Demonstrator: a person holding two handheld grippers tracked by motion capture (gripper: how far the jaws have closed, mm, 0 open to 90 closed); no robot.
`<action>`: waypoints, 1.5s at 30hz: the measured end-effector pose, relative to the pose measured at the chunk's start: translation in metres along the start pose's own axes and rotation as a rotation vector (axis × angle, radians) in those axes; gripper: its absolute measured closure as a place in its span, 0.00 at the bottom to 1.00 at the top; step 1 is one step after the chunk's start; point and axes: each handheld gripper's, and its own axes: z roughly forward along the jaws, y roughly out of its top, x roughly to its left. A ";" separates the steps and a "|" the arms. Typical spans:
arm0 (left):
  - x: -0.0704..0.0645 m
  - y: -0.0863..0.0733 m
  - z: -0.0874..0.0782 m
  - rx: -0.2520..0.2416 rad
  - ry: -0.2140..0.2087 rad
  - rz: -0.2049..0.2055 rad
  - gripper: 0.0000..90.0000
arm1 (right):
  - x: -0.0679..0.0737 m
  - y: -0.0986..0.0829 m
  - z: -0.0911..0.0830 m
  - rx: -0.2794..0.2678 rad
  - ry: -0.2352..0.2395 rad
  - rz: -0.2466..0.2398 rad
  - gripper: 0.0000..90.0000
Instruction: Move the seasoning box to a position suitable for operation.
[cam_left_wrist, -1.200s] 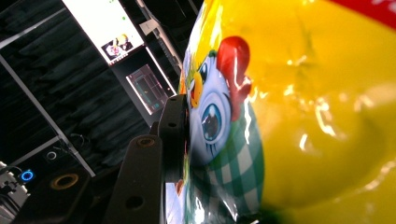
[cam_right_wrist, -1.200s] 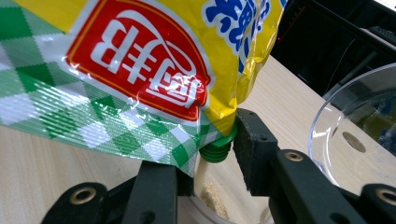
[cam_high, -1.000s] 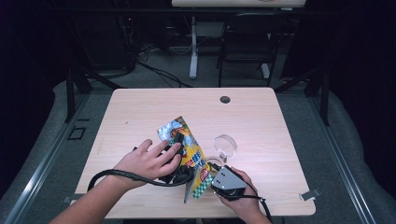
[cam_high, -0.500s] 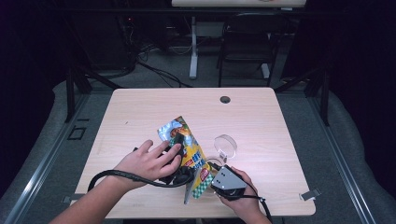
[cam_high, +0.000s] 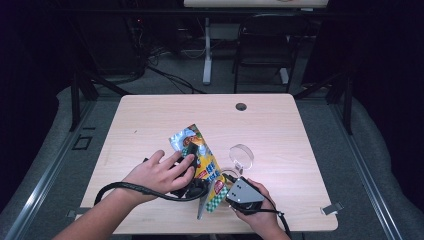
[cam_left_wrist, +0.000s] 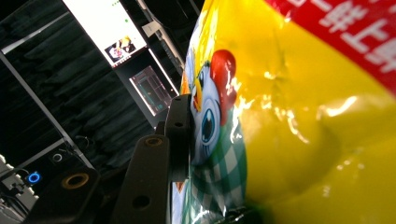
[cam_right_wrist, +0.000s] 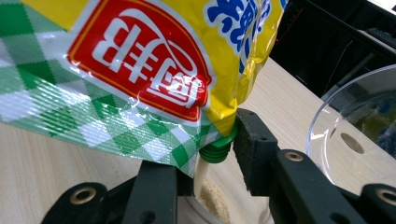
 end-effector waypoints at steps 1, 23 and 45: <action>0.001 0.000 0.000 0.001 0.002 0.005 0.78 | 0.000 0.000 0.000 0.000 0.000 0.000 0.78; 0.001 0.001 -0.001 0.001 -0.004 0.016 0.81 | 0.000 0.000 0.000 -0.001 -0.001 -0.004 0.78; 0.006 0.003 -0.003 -0.006 0.001 0.018 0.82 | -0.002 0.000 -0.002 -0.010 0.010 0.023 0.78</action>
